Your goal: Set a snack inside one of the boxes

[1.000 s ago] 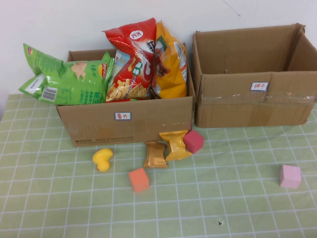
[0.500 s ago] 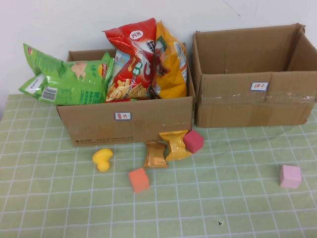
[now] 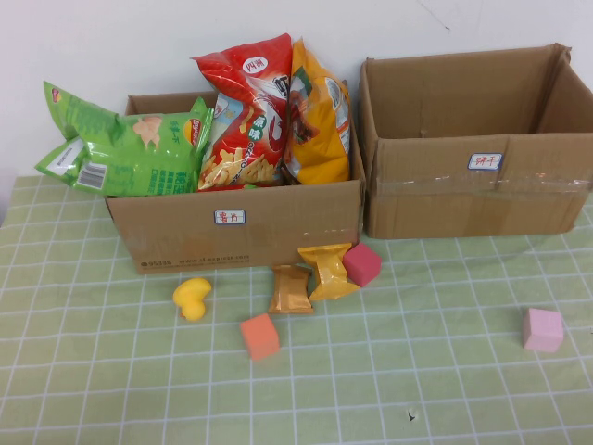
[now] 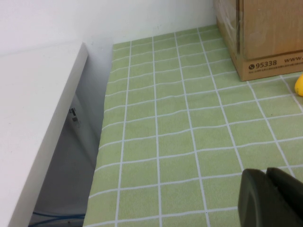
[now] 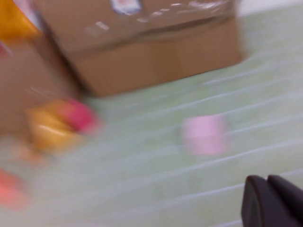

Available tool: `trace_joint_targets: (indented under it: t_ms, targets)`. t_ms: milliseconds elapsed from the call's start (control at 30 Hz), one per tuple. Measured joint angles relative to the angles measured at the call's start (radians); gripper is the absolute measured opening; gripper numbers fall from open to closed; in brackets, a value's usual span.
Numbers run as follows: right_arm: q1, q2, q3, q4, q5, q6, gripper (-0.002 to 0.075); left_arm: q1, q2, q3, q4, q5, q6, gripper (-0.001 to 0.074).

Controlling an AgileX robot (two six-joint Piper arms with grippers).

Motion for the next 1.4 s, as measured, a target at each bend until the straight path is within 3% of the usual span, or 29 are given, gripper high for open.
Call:
trace_joint_targets:
  t_ms: [200, 367, 700, 833, 967, 1067, 1400]
  targets:
    - [0.0, 0.0, 0.007, 0.655, 0.005, 0.213, -0.0002, 0.0, 0.0, 0.0, 0.0, 0.0, 0.0, -0.0002]
    - [0.0, 0.0, 0.007, 0.78, -0.008, 0.108, -0.0002, 0.0, 0.0, 0.0, 0.0, 0.0, 0.0, -0.0002]
    - [0.0, 0.0, -0.05, 0.767, -0.007, -0.345, -0.0002, 0.0, 0.0, 0.0, 0.0, 0.0, 0.0, -0.0002]
    - [0.0, 0.077, -0.236, 0.59, 0.08, -0.493, -0.0002, 0.0, 0.0, 0.0, 0.0, 0.0, 0.0, -0.0002]
    - [0.0, 0.286, -0.484, 0.253, 0.294, -0.493, -0.0002, 0.0, 0.0, 0.0, 0.0, 0.0, 0.0, -0.0002]
    - [0.0, 0.454, -0.642, 0.101, 0.441, -0.46, -0.0002, 0.0, 0.0, 0.0, 0.0, 0.0, 0.0, -0.0002]
    - [0.0, 0.907, -1.007, 0.051, 0.653, -0.449, -0.0002, 0.0, 0.0, 0.0, 0.0, 0.0, 0.0, -0.0002]
